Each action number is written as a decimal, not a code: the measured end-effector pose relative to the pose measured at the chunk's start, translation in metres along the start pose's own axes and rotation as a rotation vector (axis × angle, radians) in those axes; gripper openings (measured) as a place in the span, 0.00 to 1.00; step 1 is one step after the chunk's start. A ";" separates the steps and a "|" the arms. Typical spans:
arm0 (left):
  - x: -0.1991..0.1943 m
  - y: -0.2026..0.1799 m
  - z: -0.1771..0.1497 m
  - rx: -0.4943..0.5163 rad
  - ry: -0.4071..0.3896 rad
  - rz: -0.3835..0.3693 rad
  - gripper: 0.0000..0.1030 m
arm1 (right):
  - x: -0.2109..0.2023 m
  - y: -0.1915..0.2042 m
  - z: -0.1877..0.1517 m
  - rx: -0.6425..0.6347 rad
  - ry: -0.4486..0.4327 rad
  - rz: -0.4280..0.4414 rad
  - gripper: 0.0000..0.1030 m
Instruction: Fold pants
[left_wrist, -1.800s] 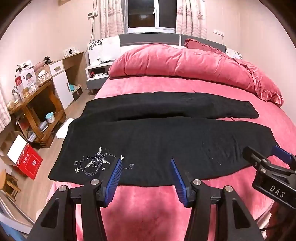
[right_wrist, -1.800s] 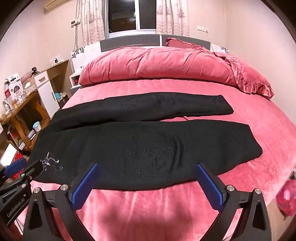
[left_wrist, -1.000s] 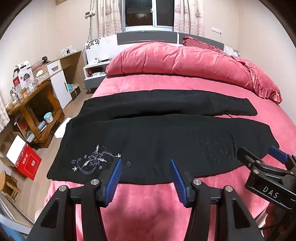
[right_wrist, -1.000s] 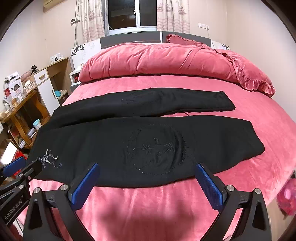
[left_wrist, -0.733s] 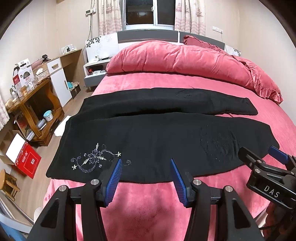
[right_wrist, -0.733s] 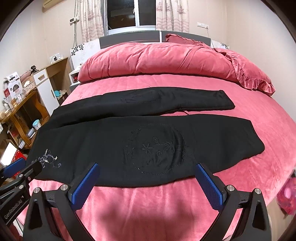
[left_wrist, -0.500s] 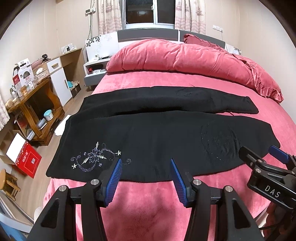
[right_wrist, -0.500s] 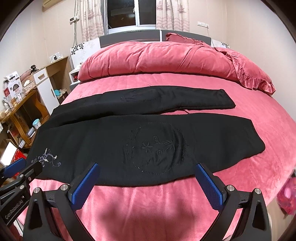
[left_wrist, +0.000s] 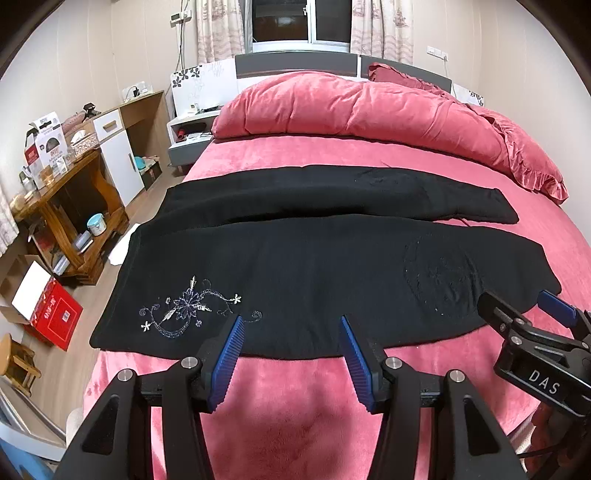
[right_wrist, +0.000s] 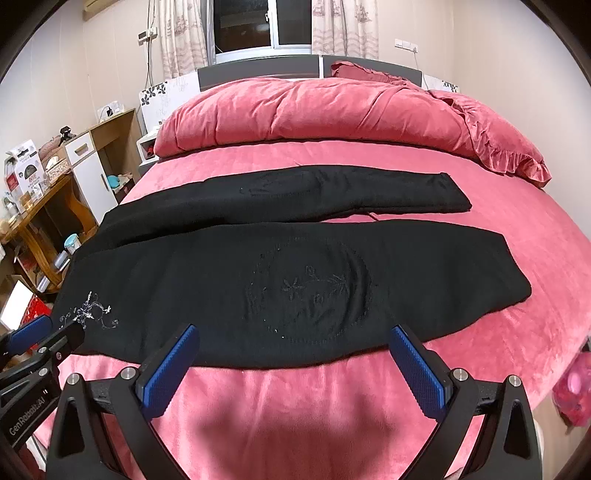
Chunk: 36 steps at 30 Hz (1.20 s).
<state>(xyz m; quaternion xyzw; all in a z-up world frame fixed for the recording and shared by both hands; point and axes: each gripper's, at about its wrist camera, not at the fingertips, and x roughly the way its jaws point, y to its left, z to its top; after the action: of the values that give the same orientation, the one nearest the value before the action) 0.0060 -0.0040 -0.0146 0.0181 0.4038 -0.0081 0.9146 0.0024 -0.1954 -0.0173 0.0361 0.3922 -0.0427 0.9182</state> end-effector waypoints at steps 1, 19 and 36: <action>0.000 0.001 0.000 0.000 0.002 -0.001 0.53 | 0.001 0.000 0.001 0.000 0.004 0.001 1.00; 0.011 0.008 -0.003 -0.037 0.055 0.006 0.53 | 0.009 -0.007 -0.002 0.015 0.020 -0.007 1.00; 0.047 0.066 -0.012 -0.237 0.195 -0.153 0.53 | 0.016 -0.036 0.002 0.036 -0.004 -0.023 1.00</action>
<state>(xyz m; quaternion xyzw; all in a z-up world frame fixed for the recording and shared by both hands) 0.0303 0.0621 -0.0557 -0.1202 0.4891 -0.0282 0.8635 0.0113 -0.2323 -0.0287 0.0482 0.3900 -0.0604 0.9176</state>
